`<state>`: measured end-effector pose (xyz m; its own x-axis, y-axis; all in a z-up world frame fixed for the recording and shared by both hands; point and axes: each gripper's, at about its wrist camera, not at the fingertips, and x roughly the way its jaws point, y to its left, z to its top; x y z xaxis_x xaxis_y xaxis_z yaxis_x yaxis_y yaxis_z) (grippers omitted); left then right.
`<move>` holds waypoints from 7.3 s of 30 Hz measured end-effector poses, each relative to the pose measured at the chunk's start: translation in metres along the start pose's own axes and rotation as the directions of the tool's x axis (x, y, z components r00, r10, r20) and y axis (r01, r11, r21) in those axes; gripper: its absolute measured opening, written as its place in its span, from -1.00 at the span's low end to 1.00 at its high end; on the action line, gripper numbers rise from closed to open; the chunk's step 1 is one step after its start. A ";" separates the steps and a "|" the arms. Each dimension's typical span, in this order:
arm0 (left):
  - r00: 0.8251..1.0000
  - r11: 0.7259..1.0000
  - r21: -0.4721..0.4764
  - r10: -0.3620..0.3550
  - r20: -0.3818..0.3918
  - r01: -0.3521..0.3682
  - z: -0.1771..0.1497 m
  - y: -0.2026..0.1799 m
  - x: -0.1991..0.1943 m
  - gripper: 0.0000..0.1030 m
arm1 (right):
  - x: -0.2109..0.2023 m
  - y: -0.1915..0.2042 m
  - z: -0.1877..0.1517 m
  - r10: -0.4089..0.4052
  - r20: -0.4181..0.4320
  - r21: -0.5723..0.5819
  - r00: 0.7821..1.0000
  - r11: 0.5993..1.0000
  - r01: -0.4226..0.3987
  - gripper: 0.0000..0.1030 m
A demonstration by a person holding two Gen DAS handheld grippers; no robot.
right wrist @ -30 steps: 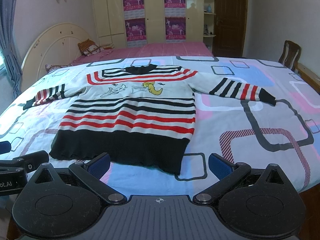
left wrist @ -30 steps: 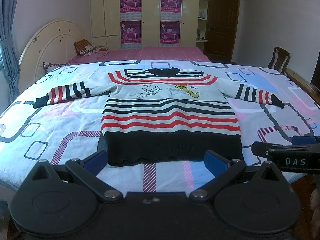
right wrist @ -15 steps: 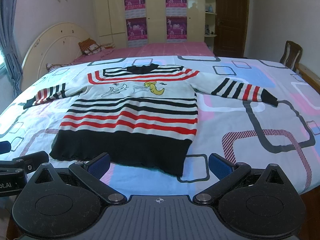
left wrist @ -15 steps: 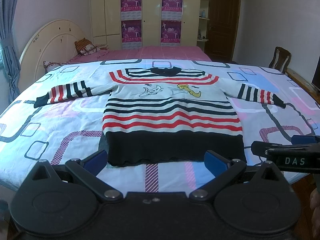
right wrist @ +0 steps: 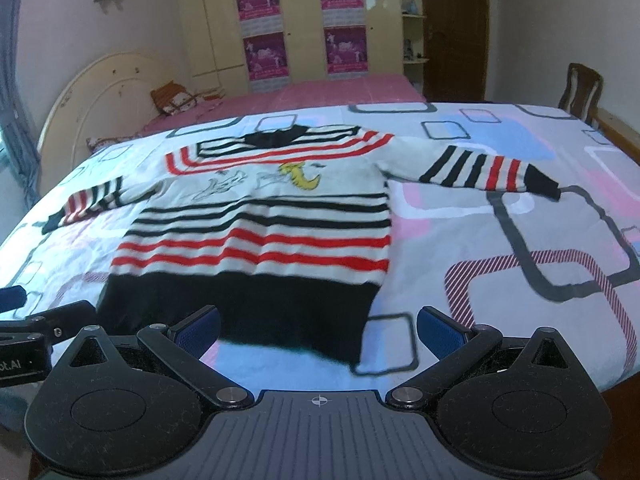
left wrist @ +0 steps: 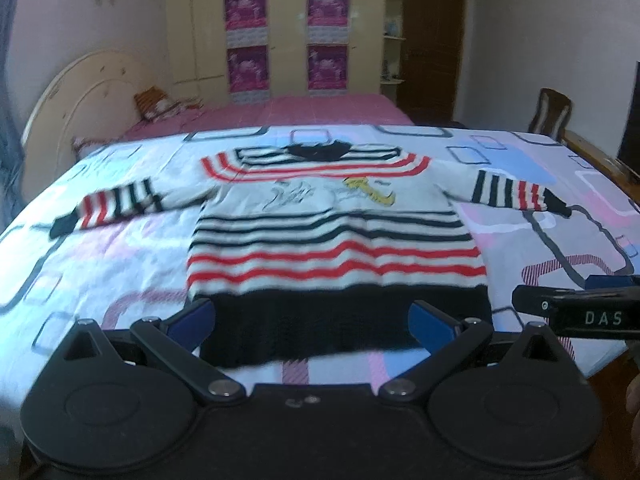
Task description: Fold small clothes
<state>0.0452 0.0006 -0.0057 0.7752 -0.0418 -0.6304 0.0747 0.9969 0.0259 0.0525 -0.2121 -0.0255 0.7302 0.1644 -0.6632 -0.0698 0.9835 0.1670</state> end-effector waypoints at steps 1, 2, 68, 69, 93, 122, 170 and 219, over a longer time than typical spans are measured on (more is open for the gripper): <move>1.000 1.000 0.004 -0.005 0.005 0.005 0.003 -0.001 0.003 1.00 | 0.004 -0.003 0.004 -0.004 0.003 0.006 1.000 1.000 0.004 1.00; 1.000 1.000 0.000 -0.011 0.014 0.011 0.008 -0.001 0.009 1.00 | 0.007 -0.005 0.008 -0.009 0.007 0.011 1.000 1.000 0.009 1.00; 0.988 0.992 -0.123 -0.014 -0.156 -0.005 0.134 0.142 0.296 0.82 | 0.282 0.076 0.167 0.233 -0.029 -0.168 0.972 0.957 -0.235 -0.89; 0.987 0.991 -0.132 -0.023 -0.159 0.002 0.132 0.148 0.297 0.81 | 0.294 0.085 0.161 0.238 -0.068 -0.182 0.969 0.952 -0.246 -0.89; 0.974 0.982 -0.115 -0.165 -0.155 0.148 0.156 0.101 0.383 0.41 | 0.207 -0.095 0.121 -0.113 -0.059 0.185 0.992 0.975 0.122 -0.61; 0.995 0.995 -0.058 -0.088 -0.057 0.085 0.148 0.134 0.367 -0.22 | 0.215 -0.100 0.130 -0.077 0.037 0.133 0.996 0.989 0.072 -0.61; 0.990 0.992 0.087 -0.079 -0.115 0.089 0.134 0.050 0.391 0.63 | 0.279 -0.086 0.153 0.011 -0.084 -0.066 0.996 0.998 -0.016 -0.98; 0.957 0.382 -0.924 0.272 0.104 -0.009 0.001 0.444 0.245 0.14 | 0.260 0.015 0.156 0.027 -0.103 0.180 0.994 0.984 -0.008 0.05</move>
<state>0.2691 0.4332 -0.1483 0.8269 0.2243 -0.5157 -0.5578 0.4431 -0.7017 0.3477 -0.1662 -0.0817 0.6541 0.1980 -0.7301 0.0477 0.9524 0.3010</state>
